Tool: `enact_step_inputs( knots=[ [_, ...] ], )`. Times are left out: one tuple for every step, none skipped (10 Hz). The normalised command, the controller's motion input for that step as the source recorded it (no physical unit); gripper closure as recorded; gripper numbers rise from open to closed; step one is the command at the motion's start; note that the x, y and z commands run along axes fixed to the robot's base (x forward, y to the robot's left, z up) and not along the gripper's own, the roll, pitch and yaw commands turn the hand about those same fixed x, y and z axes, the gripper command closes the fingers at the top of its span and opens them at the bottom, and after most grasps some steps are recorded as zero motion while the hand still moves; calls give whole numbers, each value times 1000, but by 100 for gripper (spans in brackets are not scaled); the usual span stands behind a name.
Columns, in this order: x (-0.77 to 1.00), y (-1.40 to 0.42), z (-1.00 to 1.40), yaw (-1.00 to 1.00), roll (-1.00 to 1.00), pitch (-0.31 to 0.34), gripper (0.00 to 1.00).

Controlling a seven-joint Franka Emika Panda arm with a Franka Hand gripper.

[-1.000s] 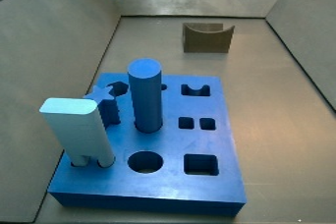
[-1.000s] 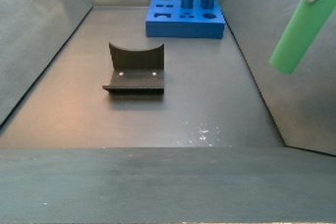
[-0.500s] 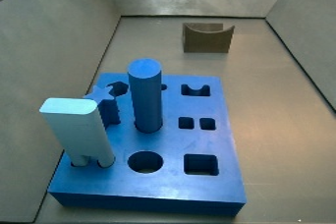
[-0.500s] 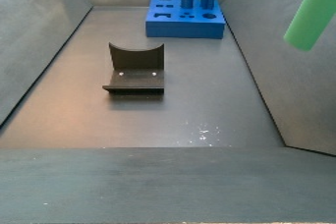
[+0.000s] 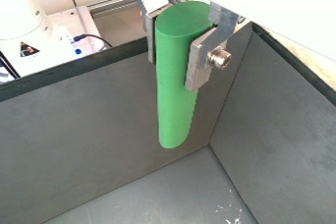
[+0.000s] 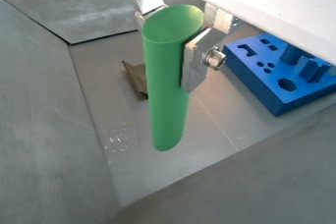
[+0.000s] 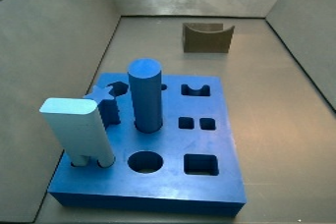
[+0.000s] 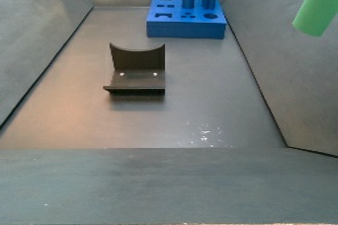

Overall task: Pick up the oval object. Move up. Move to above the board. Insert the oval object.
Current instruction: Move to above the board.

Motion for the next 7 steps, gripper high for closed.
enact_step_inputs(
  knots=[
    [-264, 12, 22, -10, 44, 57, 100],
    [-264, 12, 21, -10, 44, 57, 100],
    [-264, 12, 22, -10, 44, 57, 100],
    [-264, 12, 22, -10, 44, 57, 100],
    [-264, 12, 22, -9, 44, 57, 100],
    [-264, 12, 22, -10, 44, 57, 100],
    [-264, 12, 21, -9, 44, 57, 100]
  ],
)
